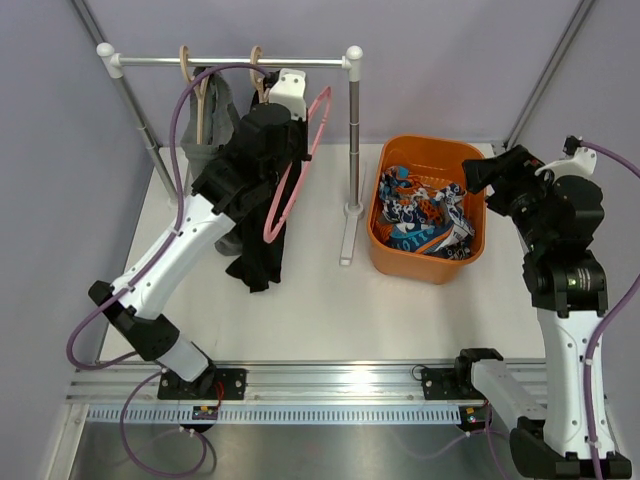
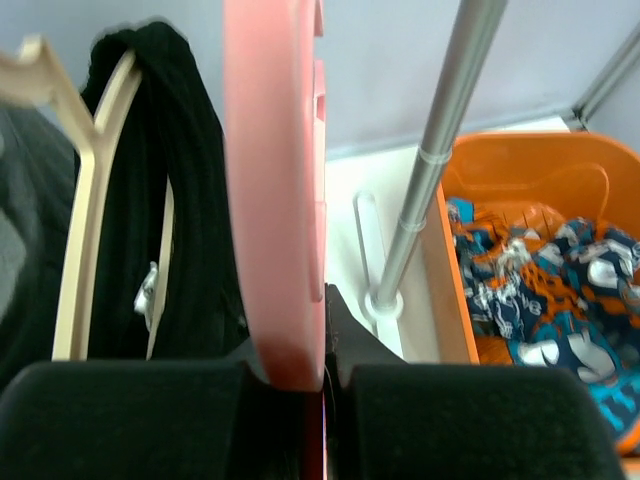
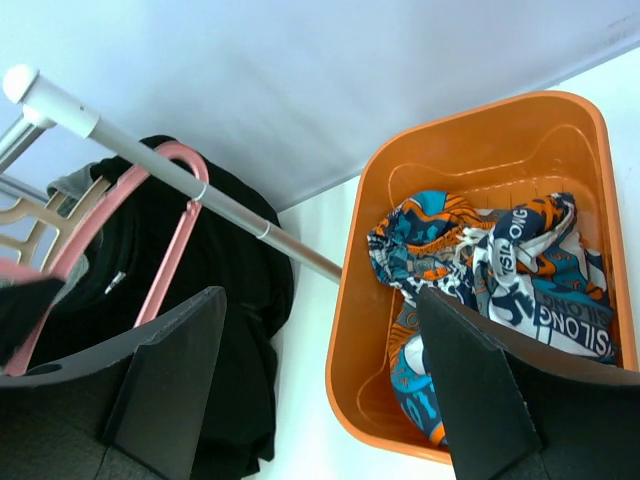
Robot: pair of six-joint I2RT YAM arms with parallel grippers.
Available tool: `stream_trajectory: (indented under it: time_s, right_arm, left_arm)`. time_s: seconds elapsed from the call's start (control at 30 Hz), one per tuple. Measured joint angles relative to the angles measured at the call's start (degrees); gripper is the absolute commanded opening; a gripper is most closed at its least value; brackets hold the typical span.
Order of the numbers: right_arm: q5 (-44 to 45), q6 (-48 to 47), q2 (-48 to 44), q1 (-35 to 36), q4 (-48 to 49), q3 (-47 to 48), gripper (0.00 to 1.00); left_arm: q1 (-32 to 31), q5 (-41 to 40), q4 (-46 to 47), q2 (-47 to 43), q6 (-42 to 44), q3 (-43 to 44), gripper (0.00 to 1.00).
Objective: Remove the shorts from the hanger
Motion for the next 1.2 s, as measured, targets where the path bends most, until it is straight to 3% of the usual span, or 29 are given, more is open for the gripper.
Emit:
stream_trajectory:
  time_s: [0.6, 1.07, 1.2]
  right_arm:
    - [-2.8, -1.03, -5.01, 0.0, -2.4, -5.51, 0.87]
    - [-3.19, -1.03, -6.78, 0.0, -2.29, -7.78, 0.87]
    - [-3.39, -1.01, -6.99, 0.0, -2.27, -8.83, 0.87]
  left_arm:
    - [7.82, 4.52, 4.22, 17.7, 4.7, 20.83, 0.0]
    - [10.25, 14.78, 6.45, 23.61, 4.79, 21.44, 0.0]
    - [10.25, 15.89, 8.96, 22.93, 4.66, 19.1, 0.17]
